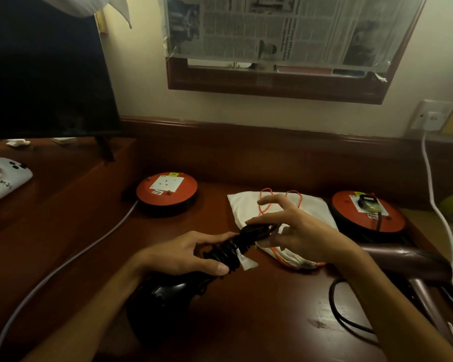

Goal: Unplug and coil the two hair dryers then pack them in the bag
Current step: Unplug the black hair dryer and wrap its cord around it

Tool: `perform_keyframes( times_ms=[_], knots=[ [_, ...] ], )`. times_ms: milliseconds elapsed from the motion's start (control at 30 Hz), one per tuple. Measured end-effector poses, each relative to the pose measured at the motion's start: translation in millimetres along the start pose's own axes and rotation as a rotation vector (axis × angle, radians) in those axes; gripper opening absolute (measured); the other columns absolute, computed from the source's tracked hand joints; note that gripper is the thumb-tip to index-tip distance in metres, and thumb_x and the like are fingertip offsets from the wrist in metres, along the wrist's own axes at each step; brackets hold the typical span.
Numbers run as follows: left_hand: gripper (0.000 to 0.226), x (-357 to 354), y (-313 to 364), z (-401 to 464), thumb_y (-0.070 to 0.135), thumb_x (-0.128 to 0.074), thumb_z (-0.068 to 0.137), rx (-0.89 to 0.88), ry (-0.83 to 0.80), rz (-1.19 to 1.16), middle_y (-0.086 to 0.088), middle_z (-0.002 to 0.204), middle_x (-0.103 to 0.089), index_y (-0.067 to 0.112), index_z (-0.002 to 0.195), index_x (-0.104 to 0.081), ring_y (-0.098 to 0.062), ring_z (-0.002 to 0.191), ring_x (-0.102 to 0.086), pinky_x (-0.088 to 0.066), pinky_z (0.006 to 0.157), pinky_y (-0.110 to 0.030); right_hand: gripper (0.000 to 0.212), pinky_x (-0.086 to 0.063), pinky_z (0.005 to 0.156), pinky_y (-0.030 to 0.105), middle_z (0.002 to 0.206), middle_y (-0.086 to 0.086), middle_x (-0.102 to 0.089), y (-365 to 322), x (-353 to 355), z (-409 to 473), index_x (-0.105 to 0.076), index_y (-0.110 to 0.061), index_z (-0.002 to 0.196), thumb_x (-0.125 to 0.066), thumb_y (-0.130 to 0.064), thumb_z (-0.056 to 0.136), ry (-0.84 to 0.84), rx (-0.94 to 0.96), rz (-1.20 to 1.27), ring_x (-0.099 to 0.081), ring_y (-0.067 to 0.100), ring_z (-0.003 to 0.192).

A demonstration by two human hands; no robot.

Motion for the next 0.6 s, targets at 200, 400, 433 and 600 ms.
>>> perform_keyframes(
  times_ms=[200, 400, 433, 600],
  knots=[
    [0.069, -1.0, 1.0, -2.7, 0.029, -0.077, 0.093, 0.001, -0.1, 0.036, -0.006, 0.129, -0.069, 0.058, 0.147, -0.044, -0.039, 0.103, -0.07, -0.055, 0.089, -0.051, 0.035, -0.05, 0.073, 0.018, 0.114, -0.008, -0.071, 2.7, 9.5, 0.2, -0.074, -0.023, 0.123, -0.078, -0.028, 0.088, -0.105, 0.101, 0.145, -0.066, 0.011, 0.099],
    [0.07, 3.3, 1.1, -5.0, 0.027, -0.075, 0.095, 0.026, -0.118, 0.068, -0.003, 0.133, -0.068, 0.056, 0.15, -0.041, -0.048, 0.11, -0.067, -0.052, 0.097, -0.062, 0.033, -0.047, 0.067, 0.02, 0.094, -0.018, -0.073, 5.3, -3.4, -4.5, -0.076, -0.028, 0.117, -0.064, -0.046, 0.091, 0.068, 0.13, 0.05, -0.065, 0.006, 0.086],
    [0.07, 3.3, 2.1, -5.0, 0.027, -0.074, 0.095, 0.032, -0.125, 0.075, -0.004, 0.132, -0.069, 0.053, 0.151, -0.041, -0.049, 0.11, -0.067, -0.052, 0.097, -0.062, 0.039, -0.047, 0.062, 0.023, 0.084, -0.016, -0.071, 3.5, -7.2, -4.7, -0.077, -0.027, 0.109, -0.057, -0.056, 0.092, 0.118, 0.161, 0.011, -0.065, 0.008, 0.079],
    [0.07, -3.2, 11.8, -3.7, 0.027, -0.075, 0.094, 0.031, -0.135, 0.154, -0.003, 0.128, -0.071, 0.04, 0.155, -0.042, -0.039, 0.106, -0.071, -0.059, 0.091, -0.051, 0.07, -0.042, 0.057, 0.048, 0.064, 0.007, -0.05, 1.6, -7.5, 1.7, -0.061, -0.01, 0.072, -0.04, -0.073, 0.095, 0.155, 0.207, 0.008, -0.048, 0.025, 0.058]
  ],
)
Point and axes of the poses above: each hand's wrist, its own z-axis towards the middle knuckle, its own x-axis out of the back of the hand, y = z × x, the point moved 2 cm from there along z, towards the middle knuckle
